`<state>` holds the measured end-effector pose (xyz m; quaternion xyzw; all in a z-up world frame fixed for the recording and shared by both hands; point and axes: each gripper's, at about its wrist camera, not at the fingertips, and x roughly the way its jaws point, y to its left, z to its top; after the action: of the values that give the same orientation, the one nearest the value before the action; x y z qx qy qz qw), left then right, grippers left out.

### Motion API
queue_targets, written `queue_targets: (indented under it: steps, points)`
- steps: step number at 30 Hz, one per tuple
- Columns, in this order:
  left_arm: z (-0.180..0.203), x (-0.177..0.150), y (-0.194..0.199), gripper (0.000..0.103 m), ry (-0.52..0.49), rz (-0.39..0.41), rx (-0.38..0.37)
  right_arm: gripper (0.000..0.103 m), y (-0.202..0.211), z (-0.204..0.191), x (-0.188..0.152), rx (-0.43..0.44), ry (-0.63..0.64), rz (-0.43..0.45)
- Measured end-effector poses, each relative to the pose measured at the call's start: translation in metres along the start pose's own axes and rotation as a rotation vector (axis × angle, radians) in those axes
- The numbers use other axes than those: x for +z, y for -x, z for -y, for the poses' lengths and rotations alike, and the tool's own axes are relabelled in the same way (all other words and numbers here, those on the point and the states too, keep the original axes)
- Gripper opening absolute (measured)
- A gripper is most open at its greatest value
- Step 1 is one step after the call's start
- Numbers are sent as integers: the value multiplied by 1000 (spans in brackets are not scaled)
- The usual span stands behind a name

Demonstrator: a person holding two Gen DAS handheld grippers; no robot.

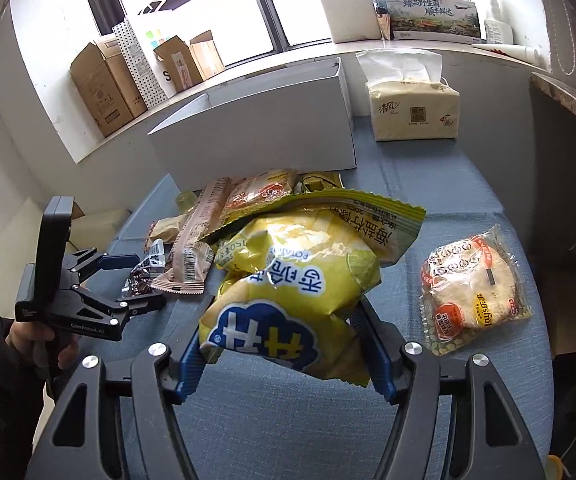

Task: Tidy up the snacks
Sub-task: 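Lift the chip bag with the right gripper while the left gripper grasps the dried-meat pack, then drop the chip bag into the box while the left gripper drops the dried-meat pack in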

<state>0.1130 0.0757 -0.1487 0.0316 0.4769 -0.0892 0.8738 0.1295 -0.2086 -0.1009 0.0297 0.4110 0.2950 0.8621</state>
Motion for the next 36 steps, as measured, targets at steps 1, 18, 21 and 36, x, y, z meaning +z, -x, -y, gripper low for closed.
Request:
queue_targets:
  steps: [1, 18, 21, 36]
  points:
    - [-2, -1, 5, 77, 15, 12, -18, 71, 0, 0, 0, 1, 0, -2]
    - [5, -12, 118, 74, 107, 240, -39, 71, 5, -22, 4, 35, 49, 14]
    - [15, 1, 142, 74, 71, 293, -22, 71, 11, -25, 15, 58, 55, 33]
    - [2, 149, 170, 74, -47, 467, 50, 71, 24, -36, 167, 107, 113, 194]
